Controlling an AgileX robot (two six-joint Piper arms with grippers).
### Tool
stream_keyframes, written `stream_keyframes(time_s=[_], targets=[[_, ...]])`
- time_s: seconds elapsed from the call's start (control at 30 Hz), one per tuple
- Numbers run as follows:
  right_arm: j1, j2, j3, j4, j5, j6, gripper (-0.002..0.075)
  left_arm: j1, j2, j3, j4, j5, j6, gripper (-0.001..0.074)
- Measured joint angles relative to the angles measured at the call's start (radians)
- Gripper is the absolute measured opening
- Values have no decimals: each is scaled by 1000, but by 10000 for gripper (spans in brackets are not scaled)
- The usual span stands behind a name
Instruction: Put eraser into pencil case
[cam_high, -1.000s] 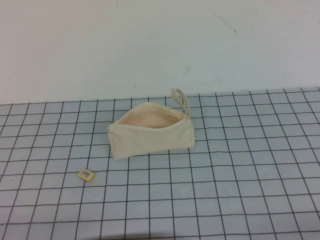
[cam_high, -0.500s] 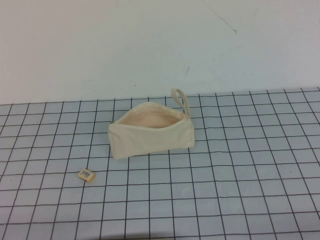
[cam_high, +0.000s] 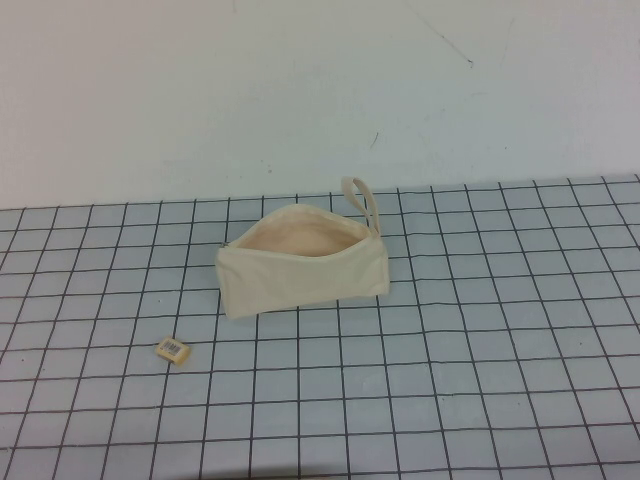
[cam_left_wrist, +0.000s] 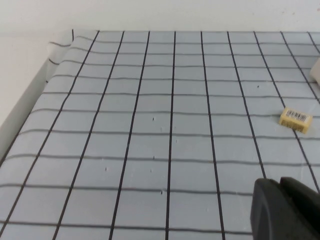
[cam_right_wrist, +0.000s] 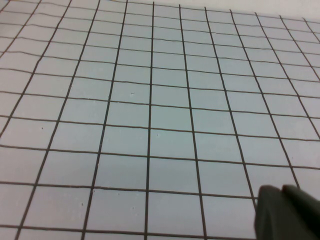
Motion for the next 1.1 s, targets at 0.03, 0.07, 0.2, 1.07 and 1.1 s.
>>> stream_keyframes(time_s=[0.03,0.07,0.2,1.07,1.1], targets=[[0,0,0,0,0,0,-1,0,0,2,0,-11,0,-2],[0,0,0,0,0,0,-1,0,0,5,2,-31,0,-2],[0,0,0,0,0,0,-1,0,0,7,30,-202,0,-2],[0,0,0,0,0,0,-1,0,68,-405,73,-323,-40,-2],[0,0,0,0,0,0,-1,0,105,-472,85,-248,-40,-1]])
